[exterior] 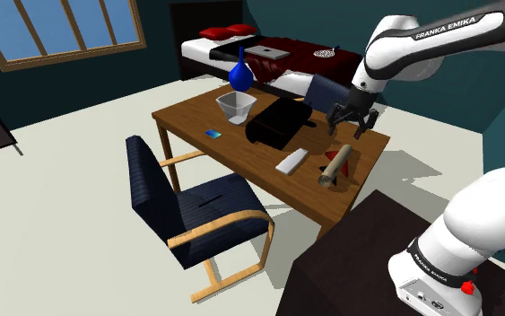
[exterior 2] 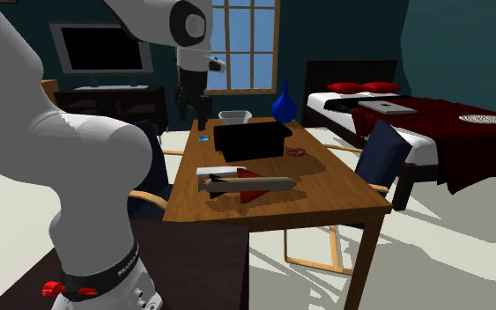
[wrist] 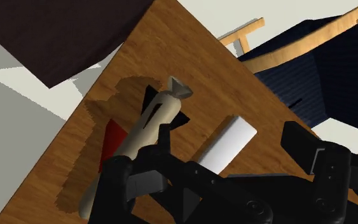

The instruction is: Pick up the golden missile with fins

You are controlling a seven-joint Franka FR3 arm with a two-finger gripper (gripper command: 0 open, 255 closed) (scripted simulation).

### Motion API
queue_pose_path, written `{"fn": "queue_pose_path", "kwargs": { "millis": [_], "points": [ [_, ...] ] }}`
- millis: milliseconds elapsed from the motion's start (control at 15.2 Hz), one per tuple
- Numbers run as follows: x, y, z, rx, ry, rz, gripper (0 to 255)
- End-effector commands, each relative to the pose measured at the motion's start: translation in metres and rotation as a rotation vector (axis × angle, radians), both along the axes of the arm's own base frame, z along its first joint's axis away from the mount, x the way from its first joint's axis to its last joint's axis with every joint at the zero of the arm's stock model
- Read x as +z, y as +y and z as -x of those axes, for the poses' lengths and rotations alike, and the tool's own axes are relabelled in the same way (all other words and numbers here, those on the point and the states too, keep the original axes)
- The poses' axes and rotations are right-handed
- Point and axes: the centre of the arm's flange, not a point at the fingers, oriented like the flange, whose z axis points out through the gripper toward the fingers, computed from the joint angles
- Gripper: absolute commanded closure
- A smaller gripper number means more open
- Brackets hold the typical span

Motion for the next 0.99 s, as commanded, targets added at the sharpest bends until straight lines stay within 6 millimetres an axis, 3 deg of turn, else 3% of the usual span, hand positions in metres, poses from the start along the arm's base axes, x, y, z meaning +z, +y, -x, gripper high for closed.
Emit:
{"fn": "queue_pose_path", "kwargs": {
  "millis": [0,924],
  "points": [
    [-0.022,-0.013,-0.005,-0.077,-0.004,-0.005,0],
    [-0.18,-0.103,-0.025,-0.595,-0.015,-0.05,0]
  ]
}}
